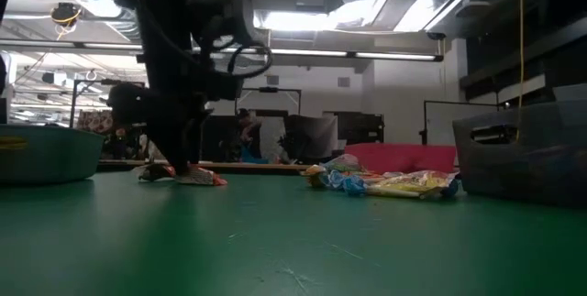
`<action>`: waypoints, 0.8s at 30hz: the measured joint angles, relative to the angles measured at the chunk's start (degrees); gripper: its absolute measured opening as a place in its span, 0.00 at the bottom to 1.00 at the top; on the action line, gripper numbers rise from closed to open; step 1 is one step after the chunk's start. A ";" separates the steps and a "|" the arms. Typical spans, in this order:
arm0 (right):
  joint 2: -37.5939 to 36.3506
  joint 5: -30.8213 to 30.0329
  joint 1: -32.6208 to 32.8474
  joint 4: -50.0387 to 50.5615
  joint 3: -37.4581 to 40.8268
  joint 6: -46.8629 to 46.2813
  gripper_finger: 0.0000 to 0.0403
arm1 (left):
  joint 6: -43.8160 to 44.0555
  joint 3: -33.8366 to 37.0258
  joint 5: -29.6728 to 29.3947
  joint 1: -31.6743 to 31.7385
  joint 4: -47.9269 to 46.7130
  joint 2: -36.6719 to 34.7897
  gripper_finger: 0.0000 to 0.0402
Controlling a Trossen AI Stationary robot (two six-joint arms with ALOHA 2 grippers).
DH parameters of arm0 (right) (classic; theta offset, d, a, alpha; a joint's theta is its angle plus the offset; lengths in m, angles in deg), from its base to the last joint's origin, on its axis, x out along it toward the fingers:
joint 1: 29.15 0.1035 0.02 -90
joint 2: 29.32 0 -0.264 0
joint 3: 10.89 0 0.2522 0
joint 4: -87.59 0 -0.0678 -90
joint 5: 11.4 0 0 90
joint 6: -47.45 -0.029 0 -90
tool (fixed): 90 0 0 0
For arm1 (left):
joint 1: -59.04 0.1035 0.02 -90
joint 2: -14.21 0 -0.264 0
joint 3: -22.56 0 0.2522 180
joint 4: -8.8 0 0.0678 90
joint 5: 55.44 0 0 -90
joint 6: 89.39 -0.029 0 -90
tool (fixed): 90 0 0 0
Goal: Sort candy
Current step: Put the orange chocolate bar into the red bin
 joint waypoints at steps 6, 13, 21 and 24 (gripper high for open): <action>-0.04 -2.16 0.02 1.02 1.27 2.54 0.39 | -0.04 2.32 6.93 2.96 1.61 0.00 0.45; -1.92 -3.49 0.02 1.35 8.71 2.49 0.39 | -0.15 2.59 7.92 4.45 2.57 0.00 0.44; -8.59 -6.82 -1.31 -8.77 17.90 1.58 0.39 | -0.20 2.64 10.27 4.39 6.72 0.02 0.23; -10.82 -8.62 -2.94 -12.35 19.44 4.45 0.39 | 0.42 2.64 12.02 4.23 9.98 0.02 0.14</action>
